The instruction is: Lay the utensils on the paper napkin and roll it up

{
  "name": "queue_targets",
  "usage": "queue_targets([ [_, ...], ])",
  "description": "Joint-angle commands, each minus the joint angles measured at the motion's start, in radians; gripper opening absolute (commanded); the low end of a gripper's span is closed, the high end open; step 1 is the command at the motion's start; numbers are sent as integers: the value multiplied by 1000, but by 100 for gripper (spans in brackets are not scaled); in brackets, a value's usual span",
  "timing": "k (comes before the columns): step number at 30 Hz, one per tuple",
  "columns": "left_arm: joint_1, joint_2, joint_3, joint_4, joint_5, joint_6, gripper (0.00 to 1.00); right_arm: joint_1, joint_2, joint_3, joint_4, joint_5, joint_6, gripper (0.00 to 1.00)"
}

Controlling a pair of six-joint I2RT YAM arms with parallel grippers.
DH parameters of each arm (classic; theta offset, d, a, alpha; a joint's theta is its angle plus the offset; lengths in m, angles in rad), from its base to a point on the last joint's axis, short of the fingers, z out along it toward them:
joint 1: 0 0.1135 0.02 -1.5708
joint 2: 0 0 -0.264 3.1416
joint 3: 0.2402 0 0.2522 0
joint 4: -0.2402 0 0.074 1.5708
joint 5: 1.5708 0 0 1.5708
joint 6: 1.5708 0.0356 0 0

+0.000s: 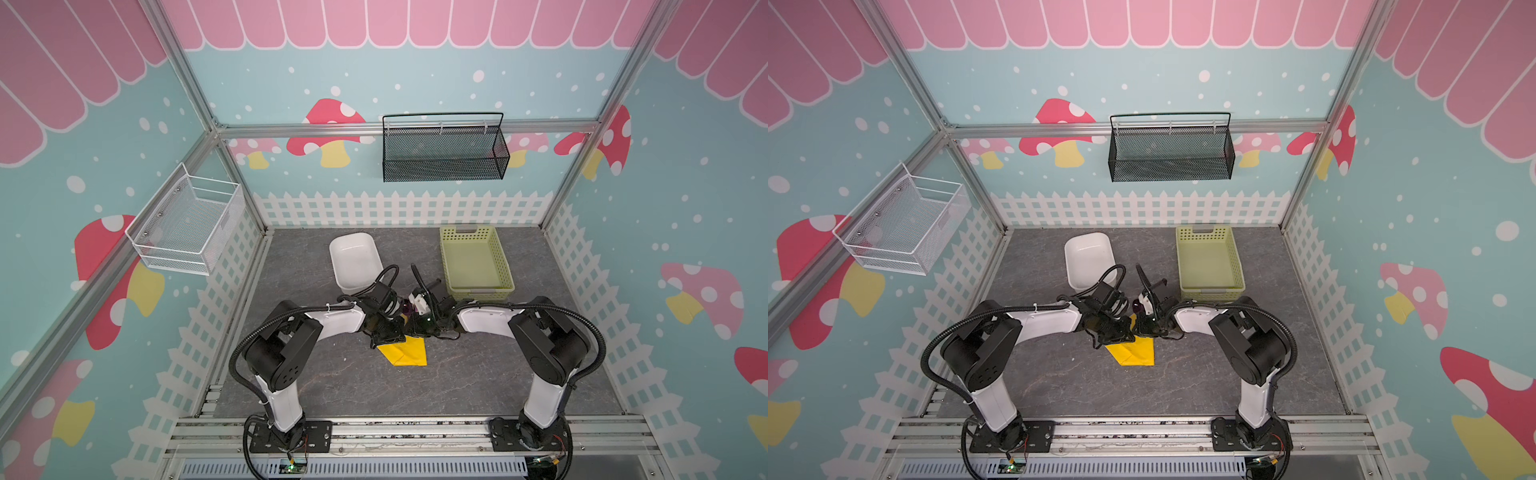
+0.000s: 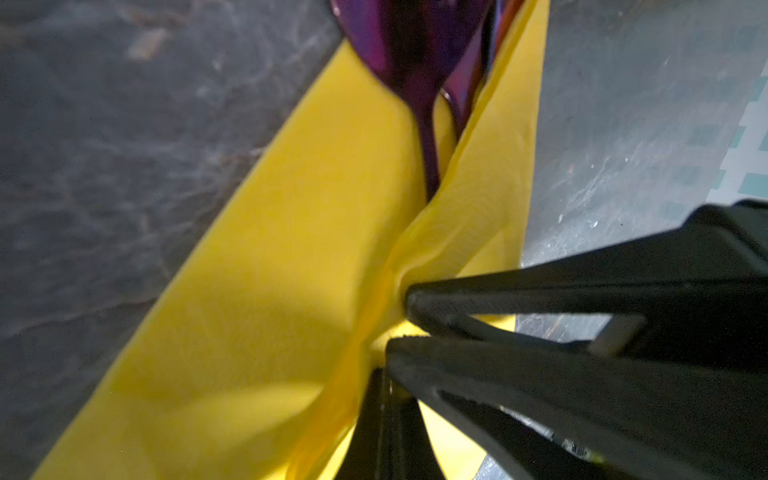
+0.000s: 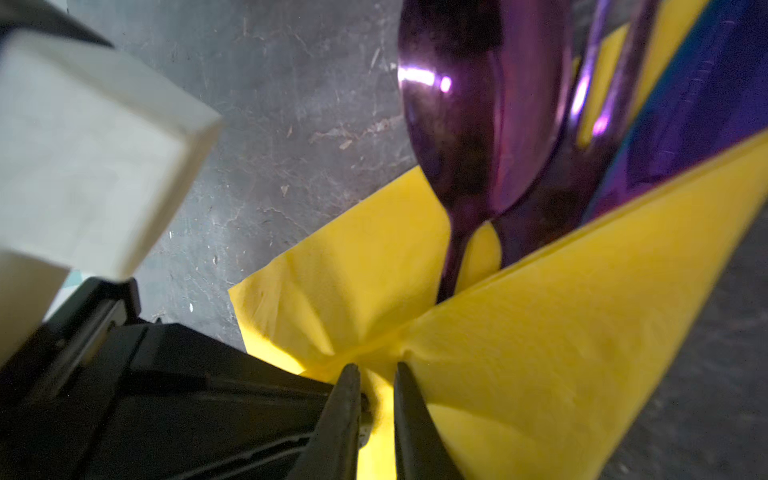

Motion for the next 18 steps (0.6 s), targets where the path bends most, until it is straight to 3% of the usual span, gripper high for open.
queue_targets([
  [1,6,23,-31,-56,-43,-8,0,14,30,12,-51,28,-20,20],
  [11,6,25,-30,-56,-43,-8,0,19,33,37,-93,58,-34,32],
  [18,5,28,-28,-56,-41,-7,0,20,11,63,-94,50,-41,32],
])
